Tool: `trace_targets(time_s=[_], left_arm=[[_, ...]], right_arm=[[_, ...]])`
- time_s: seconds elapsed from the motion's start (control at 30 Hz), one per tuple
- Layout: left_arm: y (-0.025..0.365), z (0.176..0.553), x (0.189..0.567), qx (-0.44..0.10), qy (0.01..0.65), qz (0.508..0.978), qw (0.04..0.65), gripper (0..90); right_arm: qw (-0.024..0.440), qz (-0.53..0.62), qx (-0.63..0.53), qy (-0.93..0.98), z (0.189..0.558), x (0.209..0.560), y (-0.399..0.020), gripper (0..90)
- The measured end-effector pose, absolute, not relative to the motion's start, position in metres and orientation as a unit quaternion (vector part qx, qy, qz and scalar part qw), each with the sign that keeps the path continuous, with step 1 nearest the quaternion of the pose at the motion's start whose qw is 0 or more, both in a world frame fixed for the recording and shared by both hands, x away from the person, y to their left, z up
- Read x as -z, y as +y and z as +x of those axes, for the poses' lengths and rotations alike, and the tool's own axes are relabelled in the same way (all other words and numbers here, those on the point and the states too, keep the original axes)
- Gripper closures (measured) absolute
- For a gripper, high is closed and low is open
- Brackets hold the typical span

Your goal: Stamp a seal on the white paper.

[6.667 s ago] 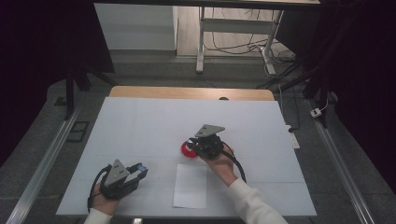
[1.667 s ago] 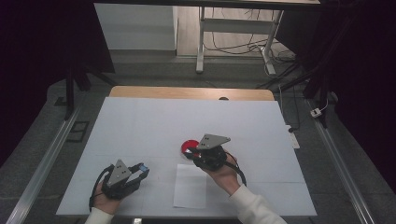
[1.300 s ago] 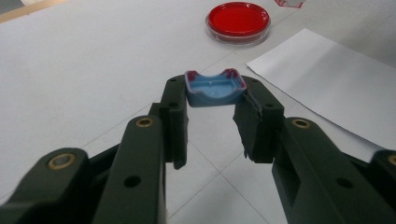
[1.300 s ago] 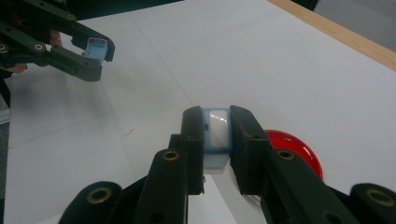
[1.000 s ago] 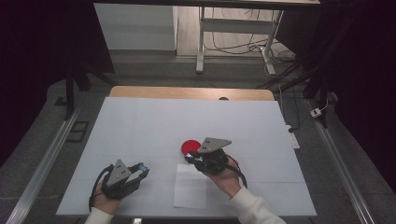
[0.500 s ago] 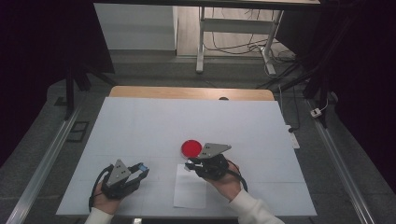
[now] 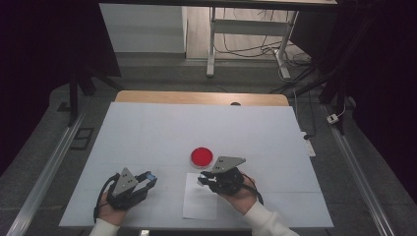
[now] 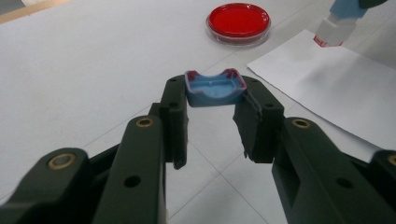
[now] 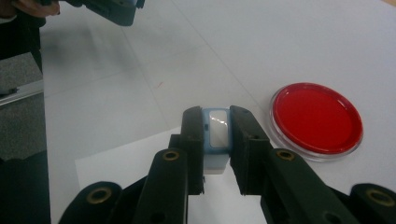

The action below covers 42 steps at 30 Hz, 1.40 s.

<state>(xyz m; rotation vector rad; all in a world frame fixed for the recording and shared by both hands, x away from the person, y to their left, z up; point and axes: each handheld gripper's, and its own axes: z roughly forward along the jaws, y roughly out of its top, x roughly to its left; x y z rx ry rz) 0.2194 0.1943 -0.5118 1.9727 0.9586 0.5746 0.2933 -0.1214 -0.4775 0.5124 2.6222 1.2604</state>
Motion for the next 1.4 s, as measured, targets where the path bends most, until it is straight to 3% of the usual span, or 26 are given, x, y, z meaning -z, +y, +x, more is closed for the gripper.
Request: trace_targets(time_s=[1.4], left_arm=[[0.195, 0.219, 0.512, -0.229, 0.384, 0.788, 0.423, 64.8]], right_arm=[[0.082, 0.152, -0.379, 0.909, 0.291, 0.498, -0.113, 75.0]])
